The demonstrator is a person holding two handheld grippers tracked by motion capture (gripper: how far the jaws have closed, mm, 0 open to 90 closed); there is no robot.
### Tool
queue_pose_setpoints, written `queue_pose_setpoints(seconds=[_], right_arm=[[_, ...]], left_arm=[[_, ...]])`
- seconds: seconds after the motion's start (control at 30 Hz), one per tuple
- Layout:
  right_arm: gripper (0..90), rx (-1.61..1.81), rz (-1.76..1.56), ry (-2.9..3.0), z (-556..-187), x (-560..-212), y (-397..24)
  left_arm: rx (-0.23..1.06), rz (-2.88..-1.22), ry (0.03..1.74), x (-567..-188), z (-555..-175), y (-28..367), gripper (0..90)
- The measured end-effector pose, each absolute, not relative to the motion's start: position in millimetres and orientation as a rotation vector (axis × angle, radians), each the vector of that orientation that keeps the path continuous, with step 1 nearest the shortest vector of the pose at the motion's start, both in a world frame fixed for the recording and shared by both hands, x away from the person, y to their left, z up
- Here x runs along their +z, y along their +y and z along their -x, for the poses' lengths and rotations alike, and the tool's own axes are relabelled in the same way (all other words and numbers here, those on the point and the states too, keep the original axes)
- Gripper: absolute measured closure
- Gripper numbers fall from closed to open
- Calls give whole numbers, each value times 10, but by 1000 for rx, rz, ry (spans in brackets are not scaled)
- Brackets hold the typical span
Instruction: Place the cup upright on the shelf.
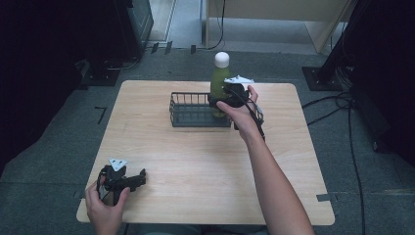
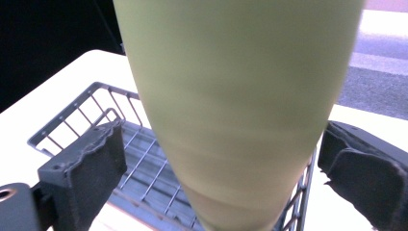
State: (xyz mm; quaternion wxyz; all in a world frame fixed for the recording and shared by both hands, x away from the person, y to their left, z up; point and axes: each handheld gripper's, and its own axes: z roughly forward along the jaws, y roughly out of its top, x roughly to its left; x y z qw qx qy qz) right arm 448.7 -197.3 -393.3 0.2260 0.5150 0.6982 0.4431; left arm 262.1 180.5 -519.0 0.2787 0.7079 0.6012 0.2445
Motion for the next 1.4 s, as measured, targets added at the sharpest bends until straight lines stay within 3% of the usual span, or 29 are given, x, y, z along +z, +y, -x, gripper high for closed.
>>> queue_pose_setpoints(seconds=[0.63, 1.4], right_arm=[[7, 1227, -1405, 1911, -4058, -3971, -2356], [6, 1153, -1428, 1915, -3475, -4260, -2792]], left_arm=[[656, -1899, 1613, -5190, -2621, 1804, 0], [656, -1899, 1613, -5191, -2621, 1804, 0]])
